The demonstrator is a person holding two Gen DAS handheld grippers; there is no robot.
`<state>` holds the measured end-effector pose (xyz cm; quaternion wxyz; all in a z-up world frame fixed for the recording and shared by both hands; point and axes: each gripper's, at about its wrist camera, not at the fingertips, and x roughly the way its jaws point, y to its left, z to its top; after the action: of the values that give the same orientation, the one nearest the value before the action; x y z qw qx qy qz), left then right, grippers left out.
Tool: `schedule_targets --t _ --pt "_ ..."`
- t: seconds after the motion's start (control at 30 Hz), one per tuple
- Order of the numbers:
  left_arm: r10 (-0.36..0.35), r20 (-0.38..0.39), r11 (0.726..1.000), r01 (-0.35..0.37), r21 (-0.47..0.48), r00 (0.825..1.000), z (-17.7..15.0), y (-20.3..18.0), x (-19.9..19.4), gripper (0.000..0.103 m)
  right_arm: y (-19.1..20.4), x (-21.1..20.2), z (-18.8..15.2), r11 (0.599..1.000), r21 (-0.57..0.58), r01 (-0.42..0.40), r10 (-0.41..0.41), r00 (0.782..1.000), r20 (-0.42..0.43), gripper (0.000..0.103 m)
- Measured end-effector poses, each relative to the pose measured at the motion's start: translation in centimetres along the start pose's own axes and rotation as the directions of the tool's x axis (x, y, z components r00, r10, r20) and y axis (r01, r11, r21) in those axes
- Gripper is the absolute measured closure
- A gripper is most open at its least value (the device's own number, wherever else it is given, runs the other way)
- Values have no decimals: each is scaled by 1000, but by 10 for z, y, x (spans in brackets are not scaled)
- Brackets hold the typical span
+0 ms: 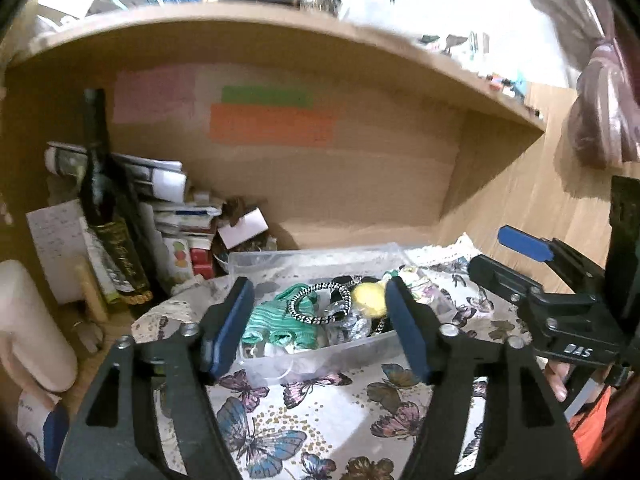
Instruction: Organize soft objects
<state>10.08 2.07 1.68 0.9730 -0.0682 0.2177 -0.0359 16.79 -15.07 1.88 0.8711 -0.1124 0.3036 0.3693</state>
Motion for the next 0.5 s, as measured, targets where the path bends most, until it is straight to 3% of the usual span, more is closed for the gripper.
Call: schedule_targets --t 0.27,0.5 --pt "29 96 999 -33 35 995 -7 -13 -40 6 10 -31 -4 999 33 -15 13 997 75 0" --pt "24 129 998 -32 56 991 -19 -22 -57 1 18 -48 -15 999 45 -7 3 996 86 0"
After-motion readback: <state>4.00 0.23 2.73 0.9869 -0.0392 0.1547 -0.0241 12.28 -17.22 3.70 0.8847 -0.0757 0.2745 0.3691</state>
